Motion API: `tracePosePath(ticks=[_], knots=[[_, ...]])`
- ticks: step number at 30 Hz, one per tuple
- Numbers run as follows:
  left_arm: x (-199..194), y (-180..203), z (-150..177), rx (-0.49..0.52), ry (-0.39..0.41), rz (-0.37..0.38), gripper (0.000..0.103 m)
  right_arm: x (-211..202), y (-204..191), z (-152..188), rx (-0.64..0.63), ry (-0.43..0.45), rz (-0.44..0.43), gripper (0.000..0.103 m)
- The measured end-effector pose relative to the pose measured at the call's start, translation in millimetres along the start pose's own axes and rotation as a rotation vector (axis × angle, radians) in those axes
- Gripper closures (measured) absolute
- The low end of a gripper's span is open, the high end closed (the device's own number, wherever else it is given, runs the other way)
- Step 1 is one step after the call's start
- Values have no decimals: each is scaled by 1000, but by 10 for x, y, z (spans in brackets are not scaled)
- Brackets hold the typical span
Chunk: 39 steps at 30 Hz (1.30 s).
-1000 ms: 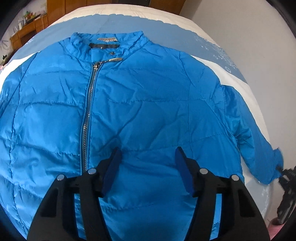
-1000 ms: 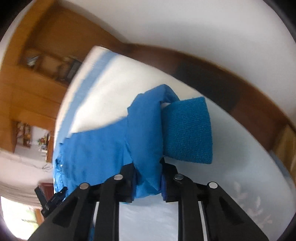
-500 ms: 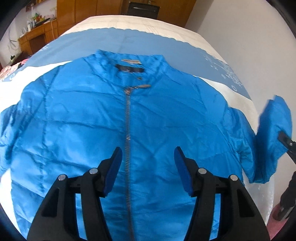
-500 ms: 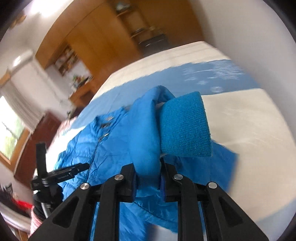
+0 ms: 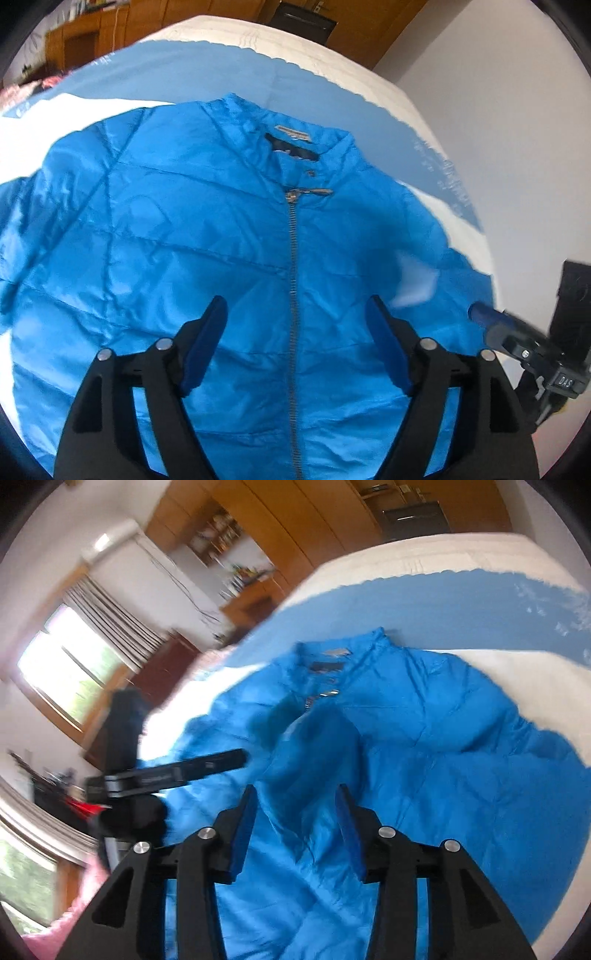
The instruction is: Fold large clothes
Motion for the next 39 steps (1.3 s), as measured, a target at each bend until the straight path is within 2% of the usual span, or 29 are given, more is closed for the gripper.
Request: tracePosePath(ticks=[1,4,9,10,11,12,13,14,16,21,24,26,30,33,35,36,39], knots=[[25,47,7,0,-11,21,23,-78,40,0,14,15,7,58],[131,163,43,9,-52,50,21,-434,290,5,47,97,107,58],[471,312,97,32,-124,20,21,-961,767,129,166,188,223,58],[514,330,87,45,-116,-12,28,-1040,836,162,179,199,242,58],[553,345,64,64,-107,-36,46,-1061,893,172,190,205,256,58],[591,382,49,77,-110,-33,54,-1116,972,208,208,210,271,58],[608,430,44,72,-117,-4,70,-1076,1006,192,221,213,279,58],[575,446,22,46,-104,24,79,-1099,1055,203,233,218,285,58],[419,429,-40,40,-40,31,85,-1123,1112,199,246,230,302,58],[-241,114,-301,51,191,-88,86,-1063,1158,147,254,229,284,58],[-532,-227,-422,23,261,-181,86,-853,1068,100,221,182,270,58],[-611,-476,-456,-1,261,-241,86,-667,953,44,186,146,251,58],[-548,-836,-454,-51,233,-310,86,-239,761,-16,128,66,228,60],[-446,-1062,-394,-68,182,-330,84,29,801,45,122,-1,292,60],[-308,-1224,-325,-76,138,-357,78,116,880,122,137,-32,323,62],[-249,-1288,-302,-91,124,-348,77,151,936,171,148,-50,340,66],[-189,-1403,-259,-121,109,-295,71,205,991,249,141,-59,364,68]])
Point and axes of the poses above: each gripper's, at about its wrist camera, not at the fingertips, and x roughly the way its jaws point, y to its right, z to its underside, the point moved 10 cm from there along x, roughly the way its jaws point
